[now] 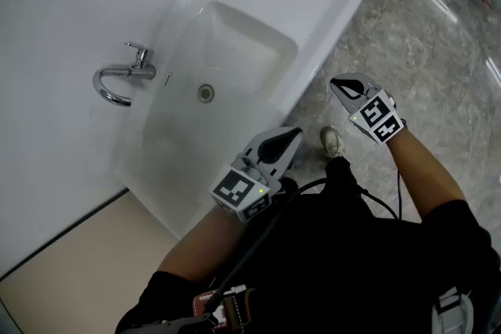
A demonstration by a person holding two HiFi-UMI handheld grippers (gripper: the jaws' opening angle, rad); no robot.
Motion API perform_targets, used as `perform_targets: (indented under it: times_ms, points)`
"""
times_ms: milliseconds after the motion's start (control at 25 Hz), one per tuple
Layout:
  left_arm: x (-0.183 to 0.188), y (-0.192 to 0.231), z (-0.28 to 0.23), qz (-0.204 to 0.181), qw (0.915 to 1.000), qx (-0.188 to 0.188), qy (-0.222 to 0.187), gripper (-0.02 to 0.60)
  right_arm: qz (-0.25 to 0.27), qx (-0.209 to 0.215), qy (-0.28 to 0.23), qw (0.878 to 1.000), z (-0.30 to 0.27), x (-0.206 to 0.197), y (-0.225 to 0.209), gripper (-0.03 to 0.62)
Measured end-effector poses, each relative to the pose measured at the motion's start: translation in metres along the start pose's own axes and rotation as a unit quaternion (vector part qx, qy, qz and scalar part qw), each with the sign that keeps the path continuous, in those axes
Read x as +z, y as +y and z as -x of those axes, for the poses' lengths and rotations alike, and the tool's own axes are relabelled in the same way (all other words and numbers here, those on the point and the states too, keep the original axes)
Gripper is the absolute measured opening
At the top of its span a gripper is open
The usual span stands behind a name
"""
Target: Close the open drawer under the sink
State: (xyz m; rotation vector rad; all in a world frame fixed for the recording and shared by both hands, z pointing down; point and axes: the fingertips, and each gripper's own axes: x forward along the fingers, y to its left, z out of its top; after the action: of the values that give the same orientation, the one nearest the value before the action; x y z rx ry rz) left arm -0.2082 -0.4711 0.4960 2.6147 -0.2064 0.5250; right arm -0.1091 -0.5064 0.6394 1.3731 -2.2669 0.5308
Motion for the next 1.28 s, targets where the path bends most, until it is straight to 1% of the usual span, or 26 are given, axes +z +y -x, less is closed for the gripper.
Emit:
perform_targets:
  times_ms: [80, 160, 240, 320, 400, 560, 680, 840, 960, 1120, 1200, 1280]
  points:
    - [0.011, 0.004, 0.009, -0.012, 0.9996, 0.023, -0.015, 0.0, 0.024, 0.014, -0.003, 1.0, 0.008, 0.026, 0.004, 0.002]
    - [0.016, 0.004, 0.025, -0.014, 0.9988, 0.038, -0.029, 0.0, 0.042, 0.031, -0.004, 0.999, 0.015, 0.051, 0.016, 0.002]
    - [0.021, 0.003, 0.044, -0.014, 0.9975, 0.058, -0.039, 0.0, 0.046, 0.048, -0.004, 0.998, 0.022, 0.072, 0.03, 0.002]
    - [0.025, 0.003, 0.061, -0.02, 0.9954, 0.08, -0.048, 0.0, 0.037, 0.068, -0.002, 0.997, 0.027, 0.092, 0.041, 0.002]
    - [0.025, 0.008, 0.079, -0.021, 0.9924, 0.106, -0.06, 0.0, 0.03, 0.086, -0.002, 0.996, 0.028, 0.112, 0.049, 0.002]
    - [0.023, 0.026, 0.123, -0.007, 0.9817, 0.166, -0.092, 0.0, 0.054, 0.109, -0.016, 0.992, 0.024, 0.158, 0.063, 0.002]
    - [0.028, 0.043, 0.168, 0.012, 0.9683, 0.218, -0.12, 0.0, 0.068, 0.12, -0.025, 0.99, 0.019, 0.189, 0.078, 0.002]
    - [0.032, 0.069, 0.242, 0.033, 0.9452, 0.276, -0.172, 0.0, 0.083, 0.128, -0.037, 0.988, 0.01, 0.231, 0.105, 0.002]
    - [0.035, 0.081, 0.306, 0.044, 0.9272, 0.306, -0.211, 0.0, 0.09, 0.129, -0.045, 0.987, 0.002, 0.262, 0.131, 0.002]
    - [0.036, 0.096, 0.395, 0.038, 0.9045, 0.343, -0.251, 0.0, 0.099, 0.131, -0.058, 0.985, -0.013, 0.297, 0.174, 0.002]
    - [0.034, 0.098, 0.435, 0.033, 0.8963, 0.354, -0.266, 0.0, 0.1, 0.131, -0.064, 0.984, -0.02, 0.312, 0.196, 0.002]
    - [0.031, 0.099, 0.47, 0.027, 0.891, 0.361, -0.274, 0.0, 0.101, 0.133, -0.071, 0.984, -0.026, 0.325, 0.217, 0.002]
